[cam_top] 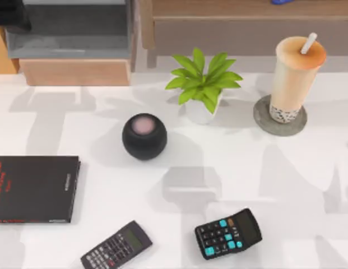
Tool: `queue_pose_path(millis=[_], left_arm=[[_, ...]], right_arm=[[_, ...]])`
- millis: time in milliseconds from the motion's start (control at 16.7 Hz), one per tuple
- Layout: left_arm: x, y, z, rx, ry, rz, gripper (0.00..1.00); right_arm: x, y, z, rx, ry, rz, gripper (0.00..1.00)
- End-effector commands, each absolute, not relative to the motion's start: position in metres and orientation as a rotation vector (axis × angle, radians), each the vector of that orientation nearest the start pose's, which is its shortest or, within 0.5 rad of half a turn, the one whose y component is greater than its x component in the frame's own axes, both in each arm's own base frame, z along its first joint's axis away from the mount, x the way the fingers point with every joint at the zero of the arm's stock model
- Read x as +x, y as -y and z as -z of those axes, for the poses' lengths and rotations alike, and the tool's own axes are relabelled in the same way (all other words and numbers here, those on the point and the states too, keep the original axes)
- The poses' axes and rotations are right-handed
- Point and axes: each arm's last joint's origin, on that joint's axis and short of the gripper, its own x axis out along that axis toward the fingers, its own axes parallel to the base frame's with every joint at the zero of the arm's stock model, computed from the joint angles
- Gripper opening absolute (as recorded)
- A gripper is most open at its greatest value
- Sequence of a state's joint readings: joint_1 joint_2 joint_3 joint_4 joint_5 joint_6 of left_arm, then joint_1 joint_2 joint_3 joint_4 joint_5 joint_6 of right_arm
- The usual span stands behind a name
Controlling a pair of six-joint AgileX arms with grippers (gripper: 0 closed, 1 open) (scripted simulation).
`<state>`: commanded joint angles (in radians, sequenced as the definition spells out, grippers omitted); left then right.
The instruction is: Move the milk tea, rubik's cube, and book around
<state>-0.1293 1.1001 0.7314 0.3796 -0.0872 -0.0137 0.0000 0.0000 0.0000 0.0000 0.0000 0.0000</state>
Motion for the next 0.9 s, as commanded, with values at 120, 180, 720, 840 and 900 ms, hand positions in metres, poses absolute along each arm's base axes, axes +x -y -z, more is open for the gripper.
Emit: queue_pose_path(millis=[120,180,720,840,900], left_arm=[[0.301,0.037,-0.301,-0.035,-0.007,0.016,1.0],[0.323,0.041,-0.296,-0.036,-0.013,0.009,1.0],[0.432,0.079,-0.249,-0.026,-0.006,0.015,1.0],[0.433,0.08,-0.248,-0.026,-0.005,0.017,1.0],[0.433,0.08,-0.248,-0.026,-0.005,0.017,1.0]], right_arm=[[0.106,0.001,-0.16,0.0,0.0,0.0,1.0],[0.106,0.001,-0.16,0.0,0.0,0.0,1.0],[0.106,0.001,-0.16,0.0,0.0,0.0,1.0],[0.106,0.001,-0.16,0.0,0.0,0.0,1.0],[0.106,0.001,-0.16,0.0,0.0,0.0,1.0]])
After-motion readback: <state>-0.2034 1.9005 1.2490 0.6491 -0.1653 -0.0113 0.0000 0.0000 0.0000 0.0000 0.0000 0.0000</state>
